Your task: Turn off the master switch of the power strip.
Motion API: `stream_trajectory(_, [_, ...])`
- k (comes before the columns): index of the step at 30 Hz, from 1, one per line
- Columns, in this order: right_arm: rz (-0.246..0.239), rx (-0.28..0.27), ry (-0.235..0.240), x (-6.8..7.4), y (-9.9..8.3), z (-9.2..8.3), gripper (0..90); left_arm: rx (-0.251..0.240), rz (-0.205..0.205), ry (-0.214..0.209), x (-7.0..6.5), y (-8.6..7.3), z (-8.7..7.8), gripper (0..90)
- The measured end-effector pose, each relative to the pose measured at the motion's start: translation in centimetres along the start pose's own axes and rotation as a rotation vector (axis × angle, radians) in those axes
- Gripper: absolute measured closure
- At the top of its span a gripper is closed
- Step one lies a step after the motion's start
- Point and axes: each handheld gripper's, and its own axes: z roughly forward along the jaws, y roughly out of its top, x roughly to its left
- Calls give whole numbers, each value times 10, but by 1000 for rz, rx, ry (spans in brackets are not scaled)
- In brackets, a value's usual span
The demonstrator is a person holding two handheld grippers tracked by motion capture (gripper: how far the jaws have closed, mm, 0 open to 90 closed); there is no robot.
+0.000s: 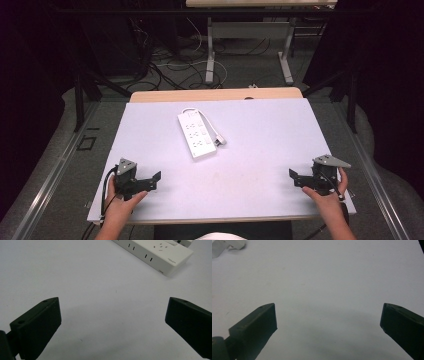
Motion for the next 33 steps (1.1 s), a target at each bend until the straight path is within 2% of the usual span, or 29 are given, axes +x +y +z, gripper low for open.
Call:
stream_trajectory(3, [-39,-5,-15,3,0,1,4,6,-4,-1,0,0,1,5])
stream_trajectory(7, [-58,-10,-16,5,-1,1,5,7,9,2,-2,-1,0,6])
stream_trajectory(13, [-55,-10,-7,7,-1,3,5,6,20,6,-5,-2,-2,10])
stream_trajectory(15, [-53,-15,-18,8,-1,3,5,5,20,7,-5,-2,-2,12])
stream_trajectory(18, [-69,-8,-4,10,-1,3,7,6,23,4,-6,-1,-1,15])
stream_trajectory(24, [-74,-11,0,12,-1,3,11,16,50,8,-10,0,1,29])
stream_trajectory(26, [-78,-8,0,12,-2,2,14,10,45,5,-12,1,1,33])
stream_trajectory(33, [-78,-6,-3,15,-2,2,22,17,78,-11,-18,4,1,35])
